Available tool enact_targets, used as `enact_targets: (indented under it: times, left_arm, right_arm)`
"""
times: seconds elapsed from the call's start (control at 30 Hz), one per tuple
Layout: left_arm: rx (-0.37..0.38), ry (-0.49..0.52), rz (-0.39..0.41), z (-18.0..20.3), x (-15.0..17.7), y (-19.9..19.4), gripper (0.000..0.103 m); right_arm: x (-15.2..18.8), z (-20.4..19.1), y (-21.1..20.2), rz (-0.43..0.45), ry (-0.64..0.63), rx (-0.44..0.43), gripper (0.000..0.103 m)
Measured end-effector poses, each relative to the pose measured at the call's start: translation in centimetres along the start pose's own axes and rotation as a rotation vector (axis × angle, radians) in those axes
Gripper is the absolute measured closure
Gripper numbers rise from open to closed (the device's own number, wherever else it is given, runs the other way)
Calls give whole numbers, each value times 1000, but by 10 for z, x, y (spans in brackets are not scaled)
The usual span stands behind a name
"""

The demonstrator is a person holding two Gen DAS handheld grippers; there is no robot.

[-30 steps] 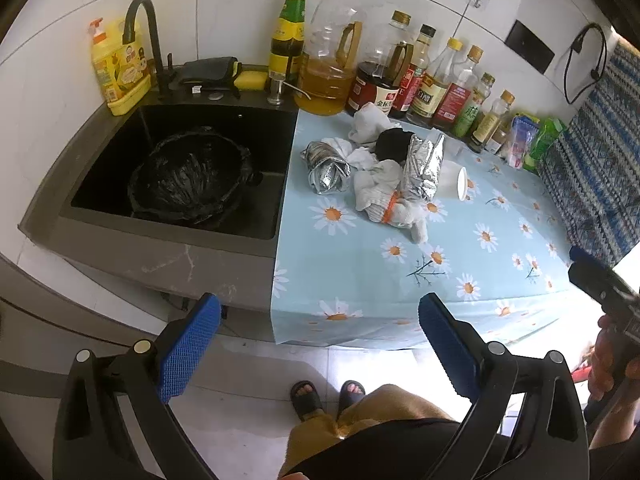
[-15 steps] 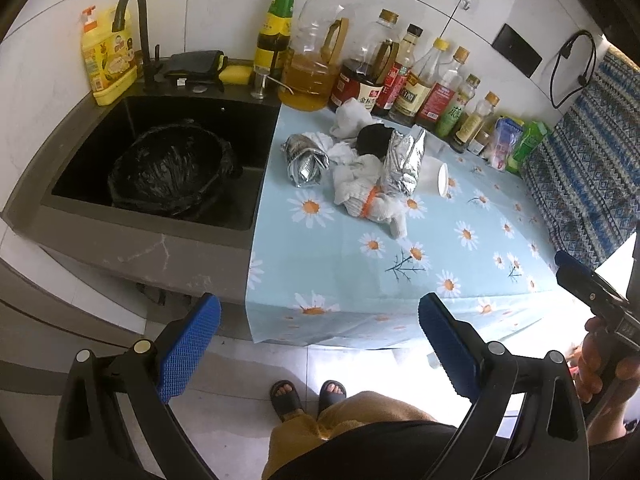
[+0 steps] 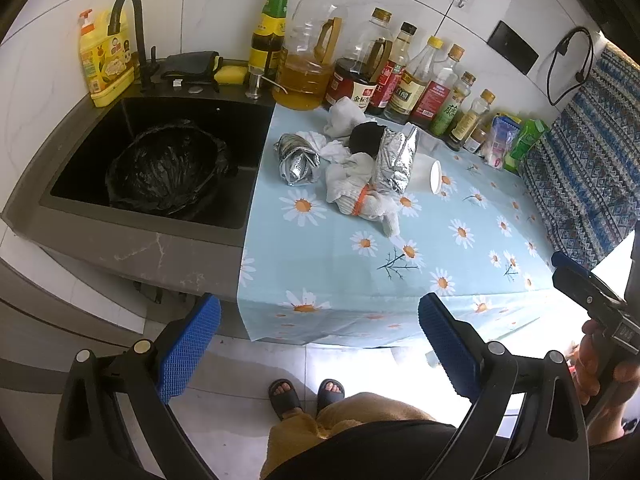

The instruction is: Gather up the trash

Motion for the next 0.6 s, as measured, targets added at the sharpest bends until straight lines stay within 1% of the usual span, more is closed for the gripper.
enact_targets:
  times: [0.33,0.4,0.6]
  left_arm:
    - [2,5,-9,0,-1,4,7]
    - [-11,6,-15,0,-2,5,7]
    - [1,14,-21,-3,-6,6,7]
  right_arm:
    - [-2,0,4,-16,3,6,5]
    - [-2,0,5,-15,7,-1,5]
    - [-6,-3,14,-17,10,0,5]
Point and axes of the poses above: each gripper's, at about its wrist camera, not at the fingertips, and y roughly the way its jaws point, z to its right, x to its underside, the point moved 2 cm from there along y, roughly the way its jaws point, and after that the axes turned 10 degrees about -y, right-handed, at the moved point
